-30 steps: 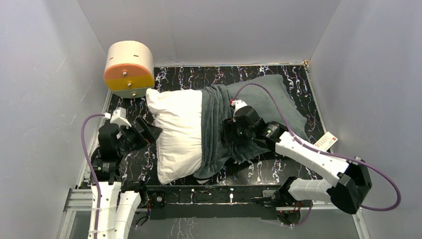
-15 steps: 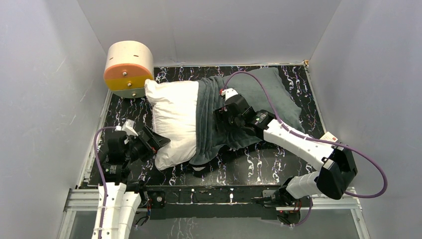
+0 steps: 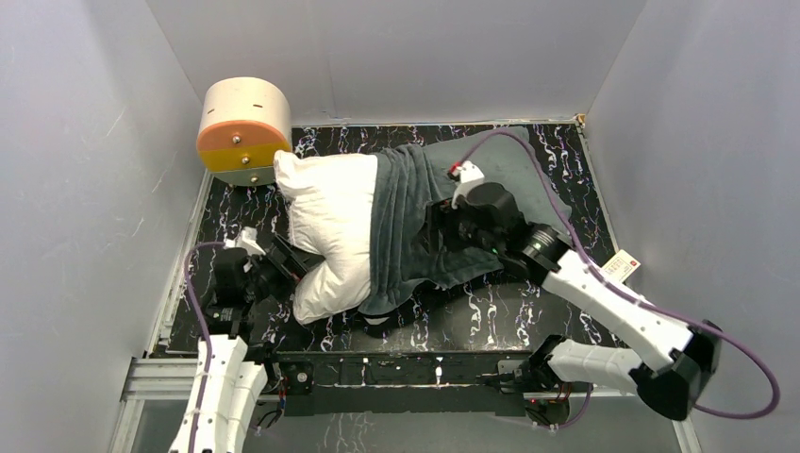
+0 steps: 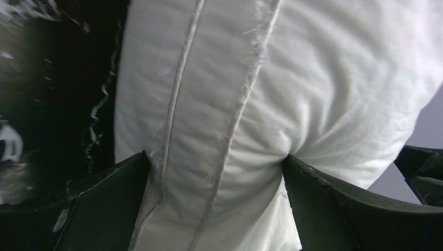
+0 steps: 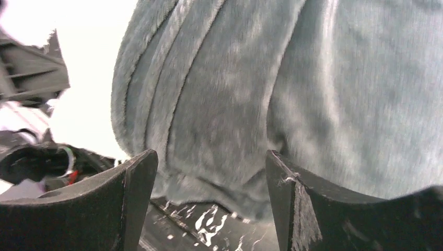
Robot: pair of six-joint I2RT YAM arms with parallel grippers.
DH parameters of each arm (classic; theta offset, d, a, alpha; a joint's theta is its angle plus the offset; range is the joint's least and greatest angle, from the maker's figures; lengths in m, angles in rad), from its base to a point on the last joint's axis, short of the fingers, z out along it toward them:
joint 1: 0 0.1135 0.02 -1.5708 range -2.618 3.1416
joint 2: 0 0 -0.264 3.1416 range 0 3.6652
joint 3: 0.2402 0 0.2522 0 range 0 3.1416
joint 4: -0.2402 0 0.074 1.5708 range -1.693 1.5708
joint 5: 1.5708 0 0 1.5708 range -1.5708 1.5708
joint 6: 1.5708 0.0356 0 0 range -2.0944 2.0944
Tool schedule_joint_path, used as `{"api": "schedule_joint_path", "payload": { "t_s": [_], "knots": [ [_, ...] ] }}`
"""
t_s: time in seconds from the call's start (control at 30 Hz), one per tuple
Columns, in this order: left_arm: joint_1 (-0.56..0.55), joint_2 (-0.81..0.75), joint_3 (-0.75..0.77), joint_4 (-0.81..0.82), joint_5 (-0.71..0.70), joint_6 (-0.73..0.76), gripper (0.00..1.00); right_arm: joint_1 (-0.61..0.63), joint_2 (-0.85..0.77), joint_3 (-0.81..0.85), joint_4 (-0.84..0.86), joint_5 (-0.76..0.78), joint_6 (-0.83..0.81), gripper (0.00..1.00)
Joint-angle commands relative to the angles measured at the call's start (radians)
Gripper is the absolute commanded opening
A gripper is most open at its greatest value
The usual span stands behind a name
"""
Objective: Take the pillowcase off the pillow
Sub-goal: Remove the pillow from the pillowcase.
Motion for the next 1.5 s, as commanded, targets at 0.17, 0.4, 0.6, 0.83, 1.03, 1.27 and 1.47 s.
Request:
{"api": "schedule_joint_path", "payload": {
  "t_s": [0.17, 0.4, 0.6, 0.83, 1.03, 1.27, 1.47],
  "knots": [
    [0.003, 0.036, -0.166, 0.417, 0.39, -0.132, 0.52, -0.003, -0.424, -0.394, 0.068, 0.031, 0.396, 0.87],
    [0.003, 0.053, -0.069, 0.275, 0.343, -0.05, 0.01, -0.003, -0.552, -0.569, 0.149, 0.018, 0.539, 0.88],
    [0.003, 0.042, 0.01, 0.155, 0.324, 0.017, 0.0, -0.003, -0.42, -0.651, 0.412, -0.139, 0.568, 0.87],
    [0.003, 0.038, 0.045, 0.102, 0.328, 0.033, 0.0, -0.003, -0.253, -0.582, 0.504, -0.068, 0.521, 0.82],
    [0.004, 0.043, 0.085, 0.026, 0.286, 0.082, 0.0, -0.003, -0.275, -0.598, 0.495, 0.108, 0.495, 0.34],
    [0.002, 0.038, 0.15, -0.075, 0.138, 0.133, 0.0, -0.003, -0.369, -0.533, 0.26, 0.41, 0.364, 0.0],
    [0.003, 0.045, 0.232, -0.186, -0.058, 0.174, 0.0, -0.004, -0.317, -0.421, 0.016, 0.724, 0.311, 0.0]
  ]
}}
